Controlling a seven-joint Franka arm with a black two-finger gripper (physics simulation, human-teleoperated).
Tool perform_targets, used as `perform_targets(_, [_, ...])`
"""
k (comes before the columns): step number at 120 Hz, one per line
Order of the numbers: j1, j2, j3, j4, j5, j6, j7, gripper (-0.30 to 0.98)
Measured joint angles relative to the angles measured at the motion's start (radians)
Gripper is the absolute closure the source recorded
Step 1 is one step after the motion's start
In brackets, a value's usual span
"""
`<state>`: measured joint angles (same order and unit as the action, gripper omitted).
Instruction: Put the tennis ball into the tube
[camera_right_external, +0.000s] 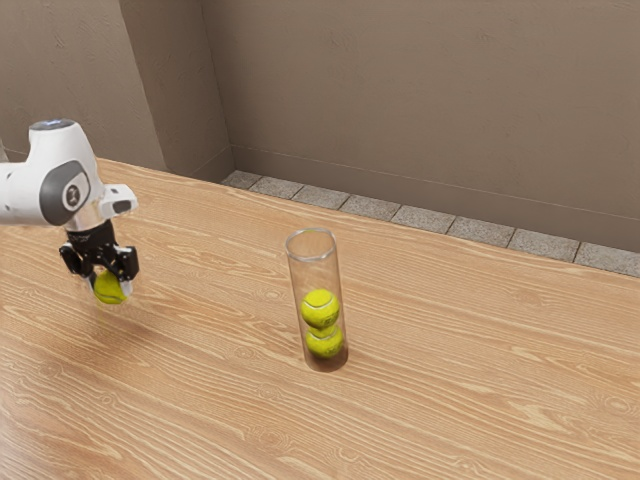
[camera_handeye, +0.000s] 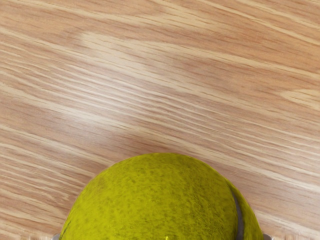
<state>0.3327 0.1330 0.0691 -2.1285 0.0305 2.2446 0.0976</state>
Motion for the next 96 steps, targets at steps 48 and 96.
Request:
perform_targets(48, [-0.009, -0.265, -0.277, 0.129, -0.004, -0.264, 0.0, 0.33])
perform_targets(96, [-0.033, -0.246, -0.467, 0.313, -0.082, -0.388, -0.004, 0.38])
